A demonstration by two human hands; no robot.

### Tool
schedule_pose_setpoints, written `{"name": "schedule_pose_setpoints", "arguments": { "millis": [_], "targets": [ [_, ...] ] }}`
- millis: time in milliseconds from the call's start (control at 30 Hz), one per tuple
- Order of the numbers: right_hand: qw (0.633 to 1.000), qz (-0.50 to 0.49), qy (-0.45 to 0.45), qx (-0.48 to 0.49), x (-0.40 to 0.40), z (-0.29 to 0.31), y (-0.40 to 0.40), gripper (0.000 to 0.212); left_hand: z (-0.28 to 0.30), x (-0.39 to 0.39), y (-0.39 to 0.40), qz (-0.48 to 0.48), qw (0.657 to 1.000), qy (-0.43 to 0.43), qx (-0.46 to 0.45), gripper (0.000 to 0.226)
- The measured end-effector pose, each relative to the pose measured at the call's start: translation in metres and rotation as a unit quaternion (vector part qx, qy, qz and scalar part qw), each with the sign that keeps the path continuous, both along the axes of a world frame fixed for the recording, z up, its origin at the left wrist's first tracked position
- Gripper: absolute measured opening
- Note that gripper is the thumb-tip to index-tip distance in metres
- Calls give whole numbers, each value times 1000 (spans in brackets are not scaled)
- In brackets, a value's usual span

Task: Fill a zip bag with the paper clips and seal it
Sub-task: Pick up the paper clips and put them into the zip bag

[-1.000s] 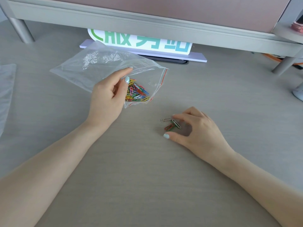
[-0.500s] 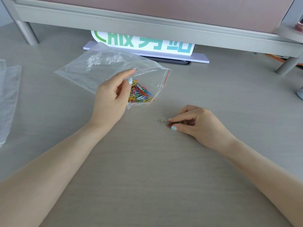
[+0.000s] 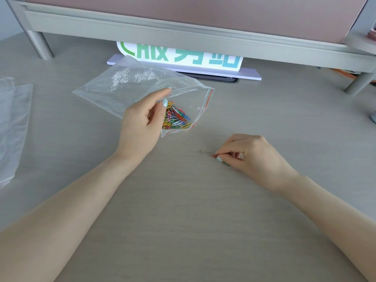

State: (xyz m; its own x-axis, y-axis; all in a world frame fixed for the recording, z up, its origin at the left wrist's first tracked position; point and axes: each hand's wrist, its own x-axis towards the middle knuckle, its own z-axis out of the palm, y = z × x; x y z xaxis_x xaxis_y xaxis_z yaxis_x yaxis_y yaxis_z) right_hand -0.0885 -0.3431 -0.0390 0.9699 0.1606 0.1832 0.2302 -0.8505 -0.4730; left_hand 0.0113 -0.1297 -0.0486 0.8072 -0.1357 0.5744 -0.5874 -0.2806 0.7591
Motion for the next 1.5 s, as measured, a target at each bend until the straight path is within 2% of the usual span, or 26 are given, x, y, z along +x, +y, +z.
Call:
{"name": "schedule_pose_setpoints", "arguments": {
  "millis": [167, 267, 367, 467, 533, 667, 733, 767, 833, 900, 967, 1133, 1233, 1300, 1500],
  "targets": [
    [974, -72, 52, 208, 19, 11, 10, 10, -1, 2, 0, -3, 1000, -3, 5, 31],
    [969, -72, 20, 236, 46, 21, 32, 10, 0, 1, 1, -7, 1000, -1, 0, 31],
    [975, -49, -5, 219, 77, 25, 63, 14, 1, 0, 2, -7, 1000, 3, -5, 32],
    [988, -19, -37, 149, 102, 22, 86, 30, 2, -1, 1, -2, 1000, 6, -14, 32],
    [993, -33, -49, 106, 114, 21, 94, 36, 2, -1, 1, 1, 1000, 5, -16, 32],
    [998, -48, -39, 21, 132, 18, 99, 25, 1, 1, 1, 2, 1000, -1, -17, 32],
    [996, -57, -15, -61, 135, 18, 101, 30, 1, 0, 1, -1, 1000, 0, -15, 33],
    [996, -57, -11, -70, 134, 18, 100, 31, 1, 0, 1, -2, 1000, 0, -13, 32],
    [999, -39, -18, -20, 131, 16, 96, 23, 1, 0, 1, -1, 1000, 0, -8, 31],
    [998, 2, -39, 50, 120, 16, 88, 25, 1, 0, 1, -1, 1000, 2, -6, 31],
    [996, 25, -39, 77, 106, 15, 74, 25, 1, 0, 1, -2, 1000, 5, -6, 31],
    [996, -39, 1, 81, 50, 6, 27, 8, 0, 0, 0, -5, 1000, 1, -4, 31],
    [993, -86, 38, 70, 14, 2, 7, 26, -1, -1, 0, -8, 1000, 8, -5, 31],
    [992, -101, 58, 55, -2, 0, 3, 29, -1, 0, 0, -5, 1000, 13, -5, 31],
    [987, -116, 32, 103, -21, -5, 3, 6, 0, -2, 1, 0, 1000, 11, 0, 31]
  ]
}}
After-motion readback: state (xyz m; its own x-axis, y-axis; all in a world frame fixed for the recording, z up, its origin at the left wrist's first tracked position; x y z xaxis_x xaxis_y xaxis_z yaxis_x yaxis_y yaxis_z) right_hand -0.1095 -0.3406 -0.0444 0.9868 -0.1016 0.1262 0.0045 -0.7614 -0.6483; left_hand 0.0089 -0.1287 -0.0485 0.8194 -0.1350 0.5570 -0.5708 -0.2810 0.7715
